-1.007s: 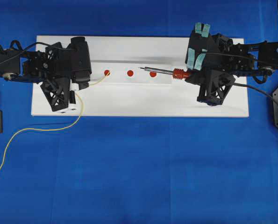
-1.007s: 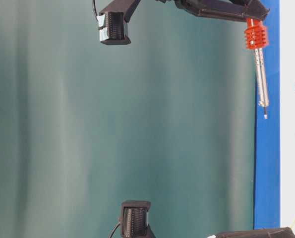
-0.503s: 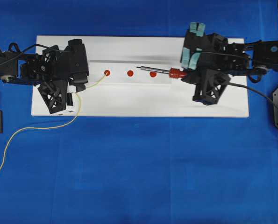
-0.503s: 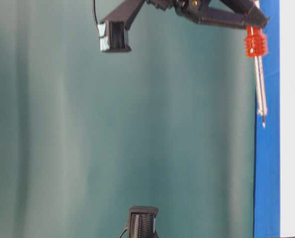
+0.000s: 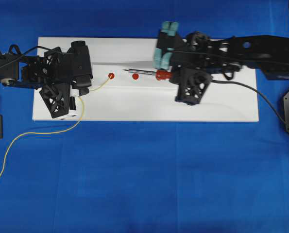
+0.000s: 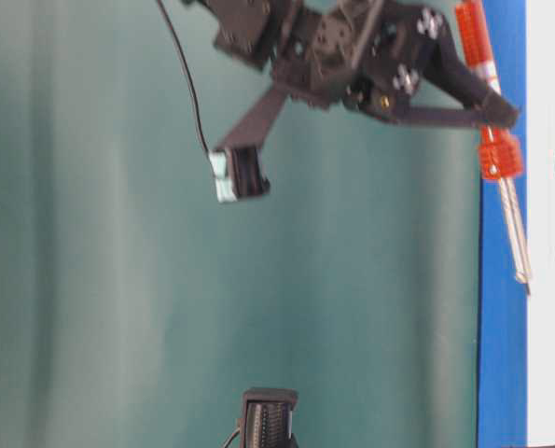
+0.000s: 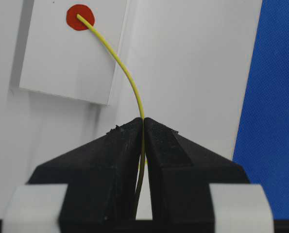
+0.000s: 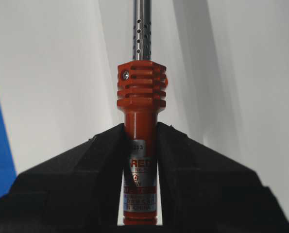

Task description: Touch the tip of the soldering iron to the tip of the solder at the mark.

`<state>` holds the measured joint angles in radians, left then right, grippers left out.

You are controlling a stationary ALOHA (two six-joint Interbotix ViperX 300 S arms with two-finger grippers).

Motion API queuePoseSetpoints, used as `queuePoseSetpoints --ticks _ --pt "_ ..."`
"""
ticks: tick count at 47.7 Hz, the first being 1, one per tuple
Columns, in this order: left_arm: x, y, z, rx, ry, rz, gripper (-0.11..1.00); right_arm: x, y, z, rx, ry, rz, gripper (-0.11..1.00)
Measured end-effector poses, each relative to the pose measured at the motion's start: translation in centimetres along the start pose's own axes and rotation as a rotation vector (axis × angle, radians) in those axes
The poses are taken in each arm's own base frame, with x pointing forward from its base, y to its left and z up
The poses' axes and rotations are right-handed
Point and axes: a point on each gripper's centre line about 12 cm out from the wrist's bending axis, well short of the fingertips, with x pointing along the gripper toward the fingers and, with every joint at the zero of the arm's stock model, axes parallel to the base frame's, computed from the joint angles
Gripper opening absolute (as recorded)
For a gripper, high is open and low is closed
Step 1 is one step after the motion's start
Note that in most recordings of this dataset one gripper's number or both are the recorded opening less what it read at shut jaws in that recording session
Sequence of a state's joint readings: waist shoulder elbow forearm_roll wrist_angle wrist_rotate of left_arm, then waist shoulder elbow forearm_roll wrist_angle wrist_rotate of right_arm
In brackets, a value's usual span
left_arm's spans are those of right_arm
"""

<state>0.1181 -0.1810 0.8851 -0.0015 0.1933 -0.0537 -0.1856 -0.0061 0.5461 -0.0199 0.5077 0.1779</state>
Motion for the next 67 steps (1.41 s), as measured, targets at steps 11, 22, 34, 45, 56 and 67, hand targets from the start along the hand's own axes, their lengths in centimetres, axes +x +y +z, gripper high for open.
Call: queuePoseSetpoints --ticks 11,22,34,45,56,67 --pt "0.0 0.0 0.0 0.0 0.002 0.0 0.02 1.4 0.7 1.3 -0.024 0.048 -0.008 0.06" --pt "0.0 0.0 0.0 0.0 0.0 0.0 0.02 2.2 0.8 2.1 -0.027 0.054 -0.011 0.06" --pt "0.0 0.0 0.0 0.0 0.0 0.0 0.02 2.3 0.8 2.0 -0.026 0.063 -0.013 0.06" --pt "0.0 0.0 0.0 0.0 0.0 0.0 0.02 2.3 1.5 1.8 -0.038 0.067 -0.006 0.06" --pt "0.0 0.0 0.0 0.0 0.0 0.0 0.02 2.7 1.4 1.7 -0.036 0.076 -0.009 0.06" --pt "0.0 0.0 0.0 0.0 0.0 0.0 0.02 2.7 1.4 1.7 -0.037 0.076 -0.008 0.06"
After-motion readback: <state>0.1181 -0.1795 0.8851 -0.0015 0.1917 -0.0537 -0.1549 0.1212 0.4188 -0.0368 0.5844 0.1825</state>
